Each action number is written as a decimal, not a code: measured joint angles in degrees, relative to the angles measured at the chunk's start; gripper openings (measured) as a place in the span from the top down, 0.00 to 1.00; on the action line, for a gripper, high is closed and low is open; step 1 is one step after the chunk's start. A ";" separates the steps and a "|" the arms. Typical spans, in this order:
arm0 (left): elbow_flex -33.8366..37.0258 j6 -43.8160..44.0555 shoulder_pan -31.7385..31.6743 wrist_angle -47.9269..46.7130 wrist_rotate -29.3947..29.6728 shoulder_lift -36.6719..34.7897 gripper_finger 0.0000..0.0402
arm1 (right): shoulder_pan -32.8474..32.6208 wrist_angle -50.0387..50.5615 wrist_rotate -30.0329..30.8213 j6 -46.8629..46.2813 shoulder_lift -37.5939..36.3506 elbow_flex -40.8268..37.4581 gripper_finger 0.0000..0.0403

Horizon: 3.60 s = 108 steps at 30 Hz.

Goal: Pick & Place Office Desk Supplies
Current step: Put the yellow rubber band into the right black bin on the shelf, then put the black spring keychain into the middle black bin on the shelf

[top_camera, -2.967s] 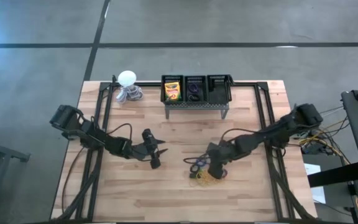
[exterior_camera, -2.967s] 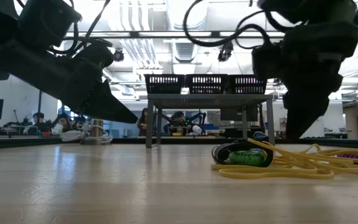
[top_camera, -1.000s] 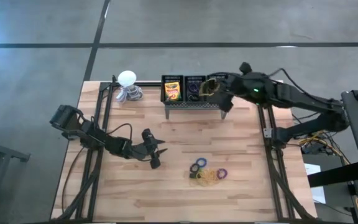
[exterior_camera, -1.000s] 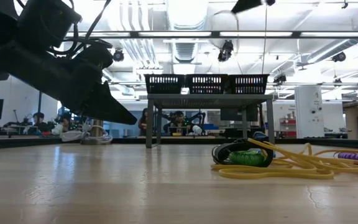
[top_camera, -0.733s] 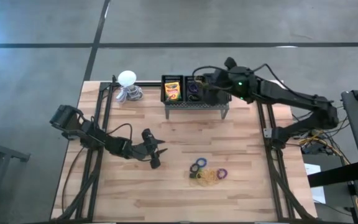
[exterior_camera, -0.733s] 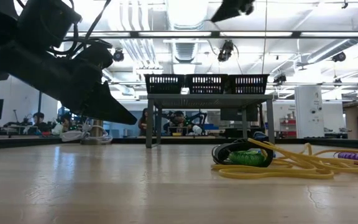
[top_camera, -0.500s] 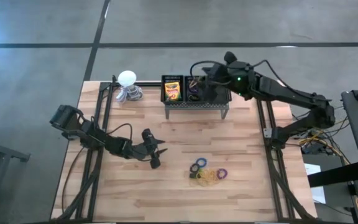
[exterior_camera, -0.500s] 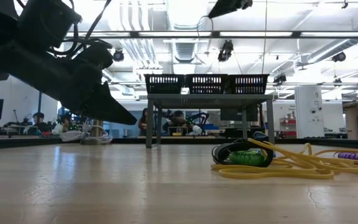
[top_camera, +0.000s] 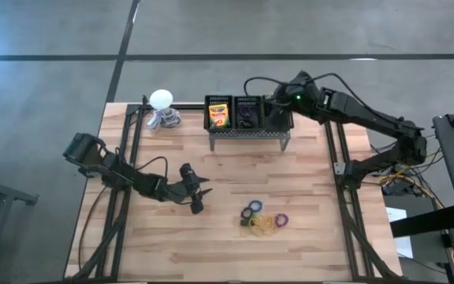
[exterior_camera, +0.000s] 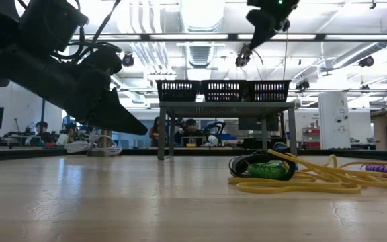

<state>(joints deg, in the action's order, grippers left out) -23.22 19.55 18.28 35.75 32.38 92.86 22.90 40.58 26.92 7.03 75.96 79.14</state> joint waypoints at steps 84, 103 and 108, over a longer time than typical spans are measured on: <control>-0.07 0.00 -0.39 0.77 0.24 0.02 0.54 | -41.66 -45.34 -26.86 -18.51 16.47 -34.00 0.55; -0.07 0.00 -0.42 0.42 0.24 0.02 0.54 | -41.59 -42.79 -27.39 -12.30 27.16 -29.75 0.61; -0.09 0.00 -0.42 0.42 0.24 0.02 0.54 | -41.38 -43.34 -27.32 -12.04 28.28 -29.62 0.70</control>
<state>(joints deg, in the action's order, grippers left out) -23.31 19.55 17.87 36.16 32.62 92.88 -18.48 -2.76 -0.40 -5.01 104.25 49.52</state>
